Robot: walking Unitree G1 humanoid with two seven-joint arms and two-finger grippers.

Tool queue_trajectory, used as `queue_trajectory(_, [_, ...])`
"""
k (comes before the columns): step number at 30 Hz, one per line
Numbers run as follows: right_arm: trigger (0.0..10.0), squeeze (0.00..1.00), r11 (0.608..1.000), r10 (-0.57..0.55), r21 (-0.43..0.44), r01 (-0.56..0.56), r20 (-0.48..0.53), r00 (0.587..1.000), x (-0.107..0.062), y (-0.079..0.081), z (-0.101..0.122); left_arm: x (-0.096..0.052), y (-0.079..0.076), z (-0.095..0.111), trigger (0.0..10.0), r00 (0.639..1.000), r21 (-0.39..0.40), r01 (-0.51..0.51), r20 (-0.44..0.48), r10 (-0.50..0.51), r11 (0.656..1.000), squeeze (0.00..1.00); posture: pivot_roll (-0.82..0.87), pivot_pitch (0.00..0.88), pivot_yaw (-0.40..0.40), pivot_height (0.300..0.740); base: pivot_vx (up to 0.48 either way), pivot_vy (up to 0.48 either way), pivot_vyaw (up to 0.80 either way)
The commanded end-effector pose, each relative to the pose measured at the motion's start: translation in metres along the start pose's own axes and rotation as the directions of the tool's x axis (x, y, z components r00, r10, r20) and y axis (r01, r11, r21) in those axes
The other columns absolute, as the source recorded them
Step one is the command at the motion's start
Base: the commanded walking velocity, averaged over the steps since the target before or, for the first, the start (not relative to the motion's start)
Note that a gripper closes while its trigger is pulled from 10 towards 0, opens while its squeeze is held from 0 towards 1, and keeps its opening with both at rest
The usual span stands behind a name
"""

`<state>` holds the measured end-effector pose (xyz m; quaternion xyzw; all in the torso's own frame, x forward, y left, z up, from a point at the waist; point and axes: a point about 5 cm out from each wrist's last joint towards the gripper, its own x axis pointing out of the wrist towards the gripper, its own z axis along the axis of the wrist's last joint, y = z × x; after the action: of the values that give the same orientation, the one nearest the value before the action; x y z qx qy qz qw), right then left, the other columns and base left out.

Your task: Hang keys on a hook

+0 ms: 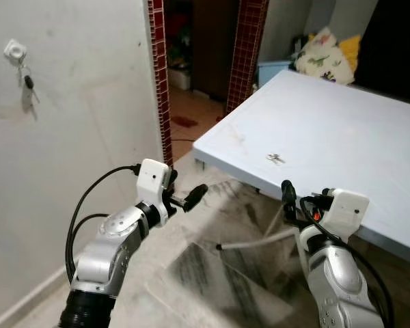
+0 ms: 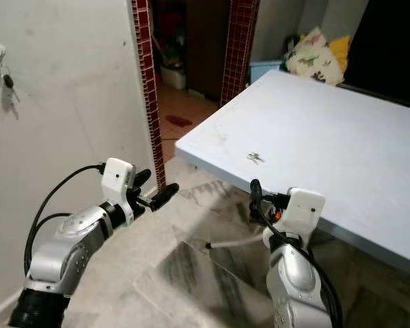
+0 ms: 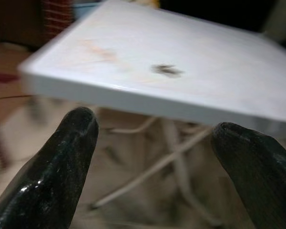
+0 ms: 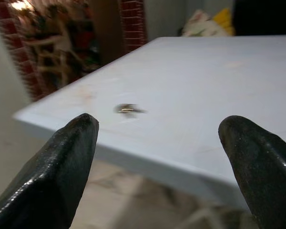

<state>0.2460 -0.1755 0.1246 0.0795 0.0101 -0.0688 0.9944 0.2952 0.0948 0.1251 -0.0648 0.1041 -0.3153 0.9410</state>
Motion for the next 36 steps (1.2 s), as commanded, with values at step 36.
queue_trajectory(36, [10.0, 0.0, 0.997, 0.076, -0.036, -0.074, 0.042, 0.996, 0.013, 0.008, 0.015, -0.003, 0.02, 0.006, 10.0, 0.964, 0.086, -0.261, 0.069, 0.256, 0.961, 0.0, 0.09, 0.0, -0.05, 0.74, 0.0, -0.169, 0.33])
